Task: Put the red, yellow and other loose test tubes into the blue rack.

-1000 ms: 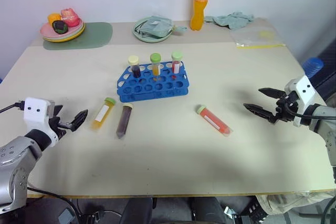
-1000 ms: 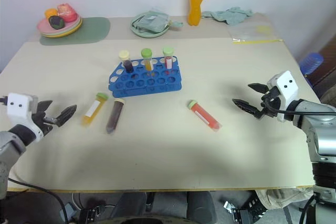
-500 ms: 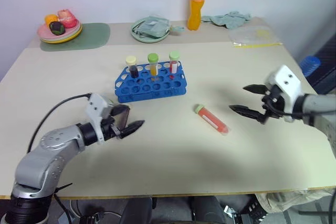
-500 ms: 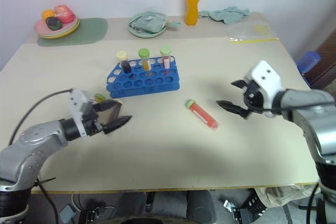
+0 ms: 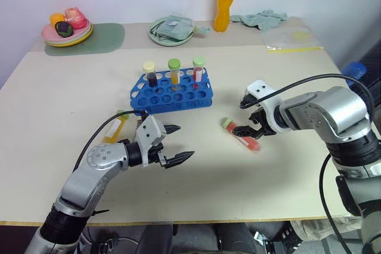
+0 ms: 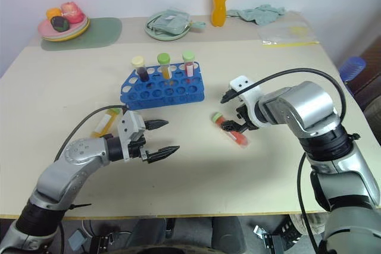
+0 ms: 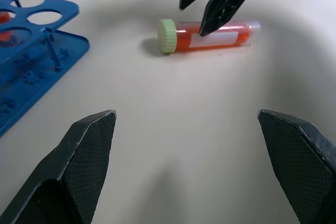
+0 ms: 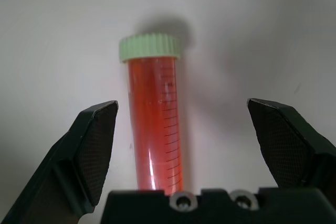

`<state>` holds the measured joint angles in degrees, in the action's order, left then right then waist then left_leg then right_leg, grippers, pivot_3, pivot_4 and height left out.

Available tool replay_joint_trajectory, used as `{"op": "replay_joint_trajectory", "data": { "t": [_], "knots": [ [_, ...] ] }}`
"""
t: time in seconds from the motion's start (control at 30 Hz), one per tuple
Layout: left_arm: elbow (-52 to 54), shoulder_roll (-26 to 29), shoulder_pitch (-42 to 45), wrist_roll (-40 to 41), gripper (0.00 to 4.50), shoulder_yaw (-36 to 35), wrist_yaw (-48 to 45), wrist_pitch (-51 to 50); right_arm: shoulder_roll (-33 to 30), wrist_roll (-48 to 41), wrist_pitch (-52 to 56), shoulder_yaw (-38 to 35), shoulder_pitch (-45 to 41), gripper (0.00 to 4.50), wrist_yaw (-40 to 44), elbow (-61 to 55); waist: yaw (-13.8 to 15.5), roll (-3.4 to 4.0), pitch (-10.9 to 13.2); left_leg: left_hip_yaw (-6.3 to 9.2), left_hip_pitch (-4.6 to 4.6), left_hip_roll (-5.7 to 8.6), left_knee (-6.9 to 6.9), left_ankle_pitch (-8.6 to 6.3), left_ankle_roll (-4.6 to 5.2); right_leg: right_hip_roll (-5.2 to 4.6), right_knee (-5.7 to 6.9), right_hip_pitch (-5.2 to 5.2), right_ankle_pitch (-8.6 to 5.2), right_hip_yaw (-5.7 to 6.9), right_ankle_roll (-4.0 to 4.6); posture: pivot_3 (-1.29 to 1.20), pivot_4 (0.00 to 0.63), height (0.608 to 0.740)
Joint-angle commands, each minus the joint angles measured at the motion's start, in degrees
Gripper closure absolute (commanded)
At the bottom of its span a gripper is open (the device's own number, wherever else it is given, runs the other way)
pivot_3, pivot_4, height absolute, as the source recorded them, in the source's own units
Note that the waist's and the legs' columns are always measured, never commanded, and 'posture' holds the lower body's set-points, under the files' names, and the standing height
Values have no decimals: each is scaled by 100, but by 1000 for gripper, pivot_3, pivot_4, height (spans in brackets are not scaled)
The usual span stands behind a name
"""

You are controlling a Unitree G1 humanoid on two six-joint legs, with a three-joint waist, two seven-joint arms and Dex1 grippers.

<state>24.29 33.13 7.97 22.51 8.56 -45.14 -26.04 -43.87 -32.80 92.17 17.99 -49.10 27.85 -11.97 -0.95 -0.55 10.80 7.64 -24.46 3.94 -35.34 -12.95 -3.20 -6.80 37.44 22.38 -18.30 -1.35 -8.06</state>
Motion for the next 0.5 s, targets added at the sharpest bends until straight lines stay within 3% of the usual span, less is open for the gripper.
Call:
{"op": "replay_joint_trajectory", "data": {
  "t": [0.03, 0.07, 0.17, 0.33, 0.43, 0.5],
  "knots": [
    [32, -23, -109, -164, 29, 77, -36, 266, 25, -263, 33, 159, -210, 152, -271, 20, -3, 0, 0, 0, 1, 0, 0, 0, 2, 0, 3, 0, 0, 0, 0, 0, 150, 740],
    [15, -63, -132, -168, 29, 72, -18, 293, 56, -325, 33, 173, -218, 152, -345, 58, 1, 0, 0, 0, 1, 0, -1, -2, 6, 1, 4, -1, 0, 0, 0, 0, 150, 740],
    [-25, -122, -181, -194, 0, 74, 11, 352, 93, -542, 33, 219, -293, 1042, -492, 182, 2, 0, 0, 2, 1, 1, -3, -6, 21, 1, 9, -1, 0, 0, 0, 0, 150, 740],
    [-45, -180, -278, -213, 0, 27, 60, 404, 139, -1091, 33, 164, -496, 3489, -786, 581, -9, 0, 0, 2, 2, 3, -5, -4, 22, 1, 17, 0, 0, 0, 0, 0, 150, 740],
    [-28, -175, -323, -212, 0, -23, 77, 412, 210, -1365, 33, -153, -547, 3489, -899, 586, -6, 0, 0, 2, 2, 3, -5, -4, 22, 1, 23, 3, 0, 0, 0, 0, 150, 740],
    [-32, -169, -390, -200, 0, -149, 144, 430, 369, -1410, -526, -903, -385, 3489, -637, 48, -11, 0, 0, 2, 2, 3, -7, -4, 22, 1, 28, 6, 0, -1, 0, 0, 150, 740]
  ]
}}
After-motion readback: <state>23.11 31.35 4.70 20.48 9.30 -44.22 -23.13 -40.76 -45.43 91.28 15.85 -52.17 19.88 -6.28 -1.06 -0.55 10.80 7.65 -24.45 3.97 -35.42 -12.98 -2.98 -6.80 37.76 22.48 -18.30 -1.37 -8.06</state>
